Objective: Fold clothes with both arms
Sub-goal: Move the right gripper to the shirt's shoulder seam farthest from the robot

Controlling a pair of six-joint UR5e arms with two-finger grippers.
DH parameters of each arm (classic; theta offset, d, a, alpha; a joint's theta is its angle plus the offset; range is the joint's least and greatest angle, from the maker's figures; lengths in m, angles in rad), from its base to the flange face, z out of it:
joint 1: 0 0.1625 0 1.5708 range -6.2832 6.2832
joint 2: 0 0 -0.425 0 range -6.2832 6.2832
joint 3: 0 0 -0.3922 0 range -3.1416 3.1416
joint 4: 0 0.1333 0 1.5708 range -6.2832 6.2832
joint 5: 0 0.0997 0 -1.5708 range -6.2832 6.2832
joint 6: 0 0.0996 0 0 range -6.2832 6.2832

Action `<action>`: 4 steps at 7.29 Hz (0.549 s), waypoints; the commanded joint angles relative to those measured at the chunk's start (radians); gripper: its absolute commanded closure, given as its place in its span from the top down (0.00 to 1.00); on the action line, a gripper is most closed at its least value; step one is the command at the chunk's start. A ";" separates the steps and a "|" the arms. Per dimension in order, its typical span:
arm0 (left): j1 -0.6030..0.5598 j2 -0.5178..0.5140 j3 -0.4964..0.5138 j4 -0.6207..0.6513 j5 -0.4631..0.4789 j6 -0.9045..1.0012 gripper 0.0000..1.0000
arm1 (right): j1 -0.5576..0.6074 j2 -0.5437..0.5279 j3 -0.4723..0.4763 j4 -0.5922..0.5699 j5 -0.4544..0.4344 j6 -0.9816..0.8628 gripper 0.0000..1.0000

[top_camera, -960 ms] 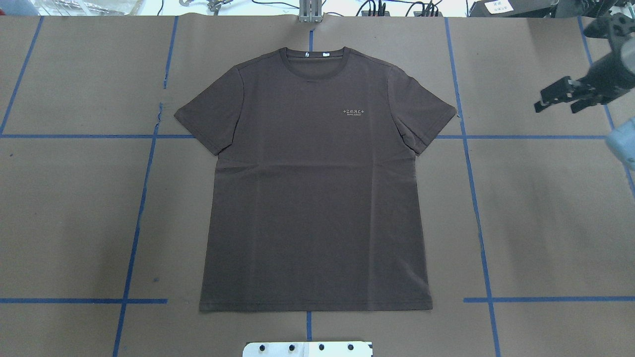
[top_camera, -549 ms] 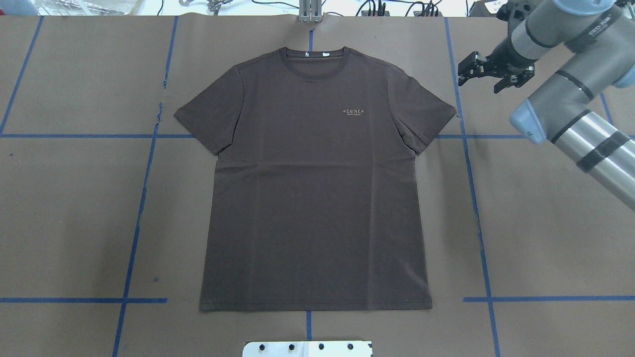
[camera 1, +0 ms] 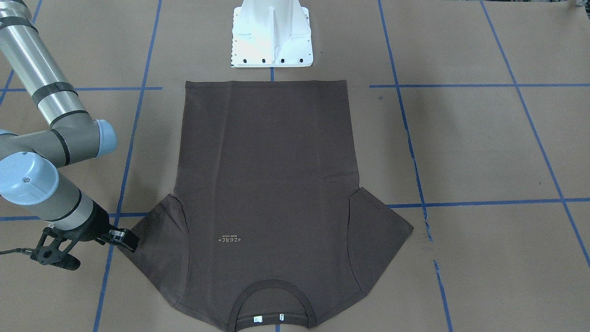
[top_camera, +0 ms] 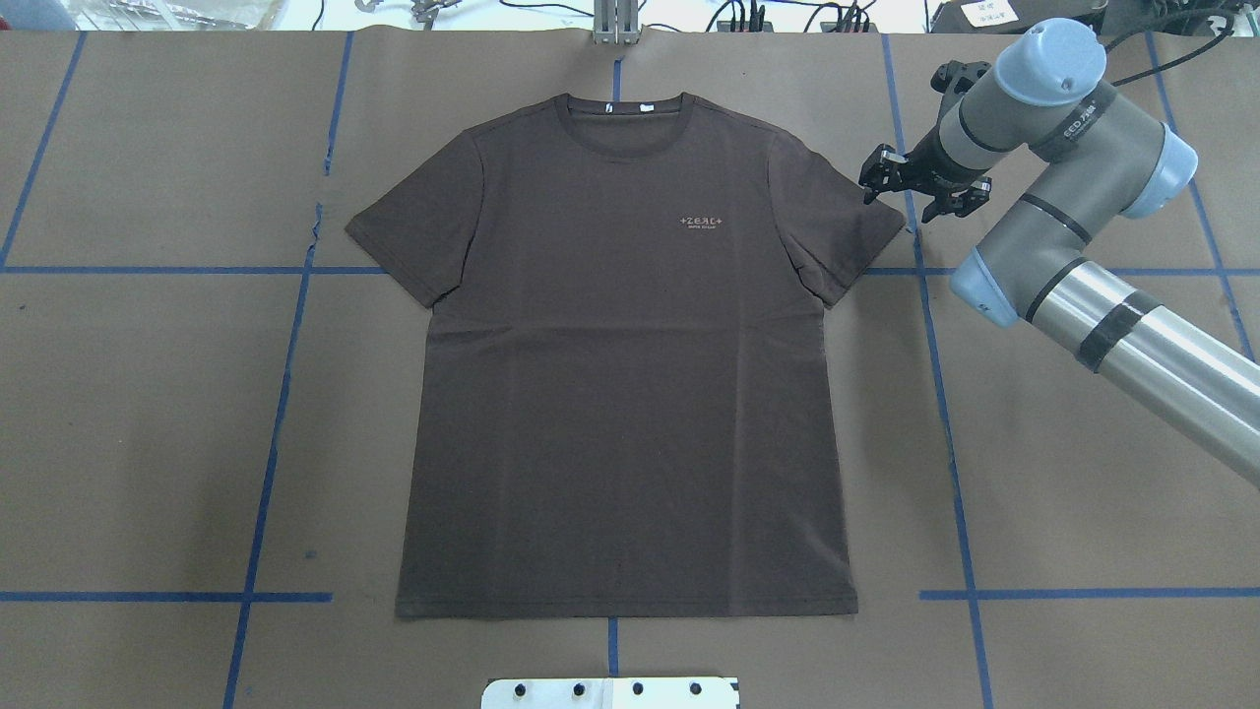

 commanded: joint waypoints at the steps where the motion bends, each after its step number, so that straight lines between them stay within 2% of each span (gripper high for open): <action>1: 0.000 0.000 0.000 -0.001 0.000 0.000 1.00 | -0.006 -0.010 -0.002 -0.001 -0.003 0.005 0.55; 3: 0.000 0.000 0.003 -0.001 0.000 0.005 1.00 | -0.005 -0.004 -0.003 -0.007 -0.003 0.007 0.11; 4: 0.000 0.000 0.008 -0.001 0.000 0.006 1.00 | -0.006 -0.004 -0.003 -0.024 -0.003 0.006 0.00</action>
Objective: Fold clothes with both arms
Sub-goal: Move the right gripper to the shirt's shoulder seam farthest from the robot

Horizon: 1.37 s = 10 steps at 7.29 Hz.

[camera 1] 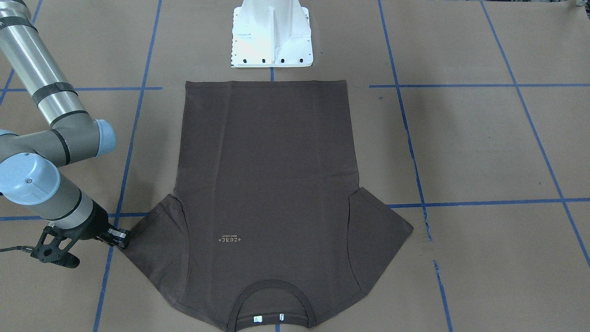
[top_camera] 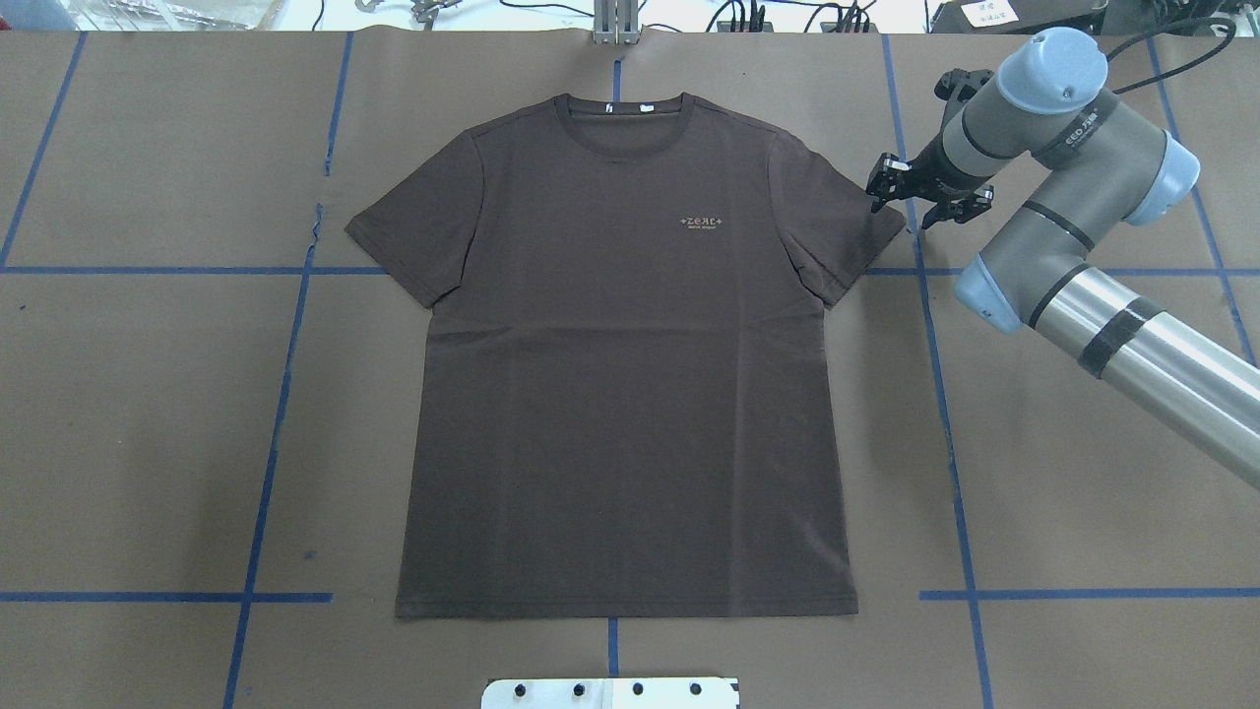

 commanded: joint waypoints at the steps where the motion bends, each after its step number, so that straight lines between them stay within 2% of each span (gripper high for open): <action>1: 0.000 0.002 0.007 0.000 0.000 0.002 1.00 | -0.001 0.005 0.001 -0.018 0.000 0.001 0.00; 5: -0.002 0.000 -0.005 -0.002 0.000 -0.001 1.00 | -0.018 0.132 0.015 -0.046 0.000 0.086 0.00; 6: -0.002 0.000 -0.008 -0.002 0.000 -0.004 1.00 | -0.062 0.187 0.006 -0.048 -0.021 0.172 0.00; 7: -0.002 0.000 -0.010 0.000 0.000 -0.004 1.00 | -0.088 0.215 0.003 -0.066 -0.097 0.198 0.00; 10: -0.002 -0.005 -0.022 0.000 -0.002 -0.008 1.00 | -0.101 0.304 -0.129 -0.075 -0.159 0.193 0.03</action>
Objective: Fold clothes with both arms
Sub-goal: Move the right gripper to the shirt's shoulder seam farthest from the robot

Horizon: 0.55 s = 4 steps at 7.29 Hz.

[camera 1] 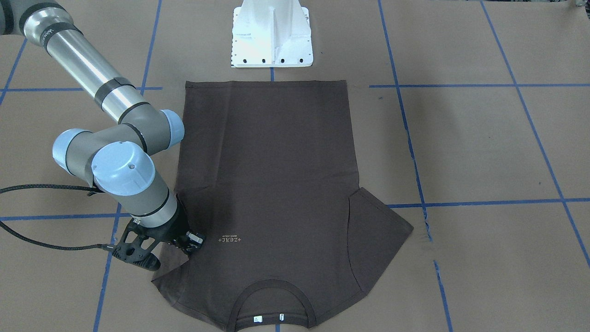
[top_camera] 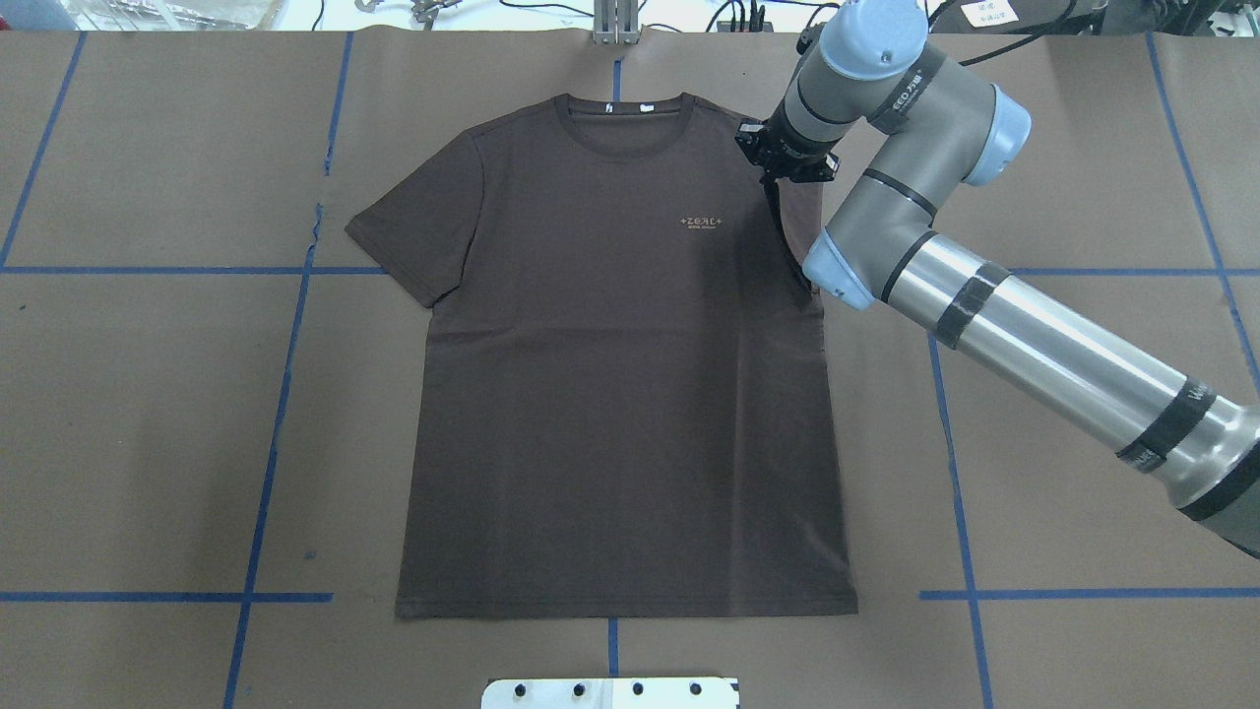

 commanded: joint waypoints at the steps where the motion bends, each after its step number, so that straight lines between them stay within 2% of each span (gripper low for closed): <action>1: 0.000 -0.004 -0.010 0.000 -0.001 -0.002 1.00 | -0.010 0.043 -0.056 -0.001 -0.067 -0.004 0.99; 3: 0.005 -0.016 -0.010 -0.023 -0.016 -0.004 1.00 | -0.014 0.041 -0.032 0.002 -0.080 -0.001 1.00; 4: 0.018 -0.037 0.002 -0.055 -0.047 -0.127 1.00 | -0.014 0.011 0.041 0.002 -0.073 0.009 1.00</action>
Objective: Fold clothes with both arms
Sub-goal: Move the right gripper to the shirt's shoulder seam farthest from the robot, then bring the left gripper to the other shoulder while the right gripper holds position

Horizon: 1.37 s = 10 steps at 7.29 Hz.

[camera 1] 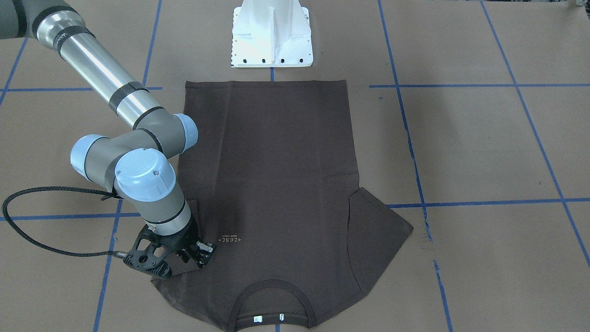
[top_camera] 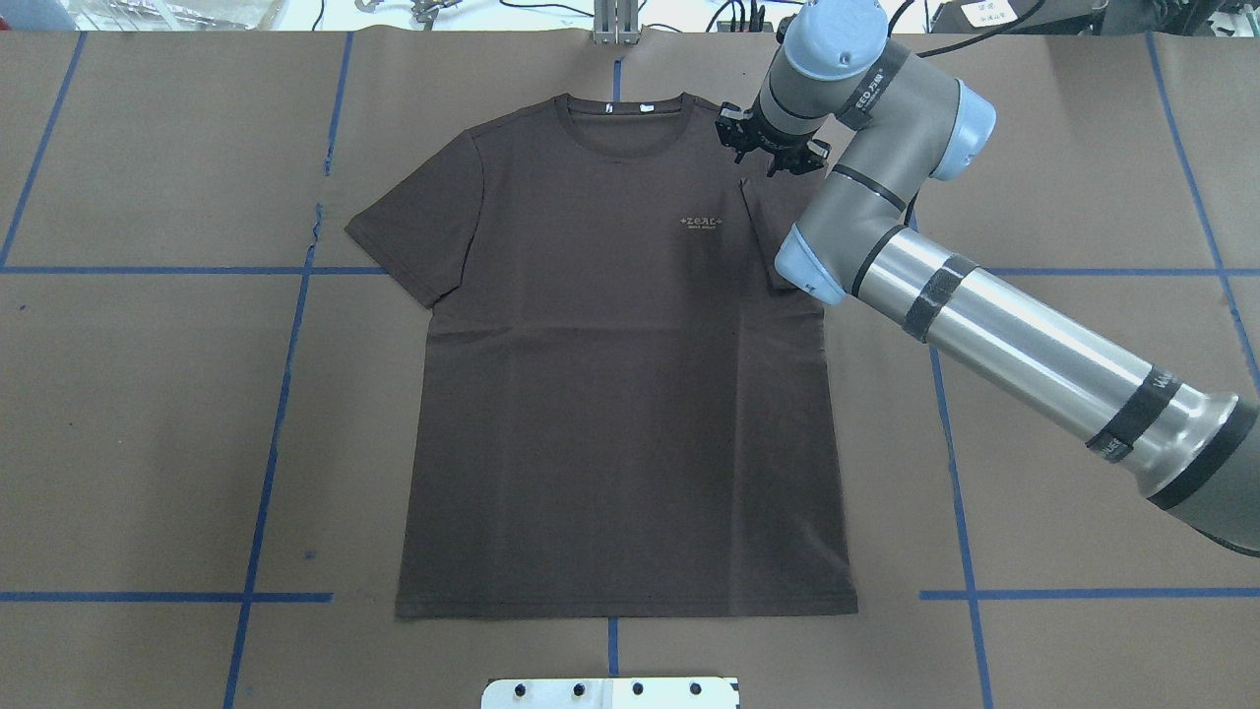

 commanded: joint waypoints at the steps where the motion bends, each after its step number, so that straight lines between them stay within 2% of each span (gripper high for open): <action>1: 0.082 -0.049 0.013 -0.084 -0.043 -0.244 1.00 | -0.004 -0.107 0.198 -0.005 0.012 0.010 1.00; 2: 0.176 -0.113 0.072 -0.116 -0.050 -0.397 1.00 | -0.004 -0.185 0.312 -0.010 0.077 0.036 1.00; 3: 0.261 -0.201 0.142 -0.154 -0.050 -0.560 1.00 | 0.007 -0.223 0.348 -0.005 0.135 0.044 1.00; 4: 0.313 -0.255 0.160 -0.187 -0.047 -0.719 1.00 | 0.010 -0.250 0.401 -0.007 0.139 0.044 1.00; 5: 0.428 -0.332 0.205 -0.205 0.002 -0.844 1.00 | 0.010 -0.325 0.496 -0.008 0.144 0.044 1.00; 6: 0.519 -0.454 0.302 -0.207 0.229 -0.985 0.99 | 0.014 -0.397 0.570 -0.005 0.159 0.042 1.00; 7: 0.601 -0.519 0.394 -0.211 0.377 -1.027 0.94 | 0.016 -0.410 0.589 0.003 0.159 0.042 1.00; 9: 0.631 -0.546 0.533 -0.318 0.417 -1.045 0.81 | 0.016 -0.413 0.598 0.001 0.159 0.042 1.00; 10: 0.653 -0.564 0.551 -0.317 0.418 -1.049 0.72 | 0.014 -0.412 0.598 0.001 0.156 0.042 1.00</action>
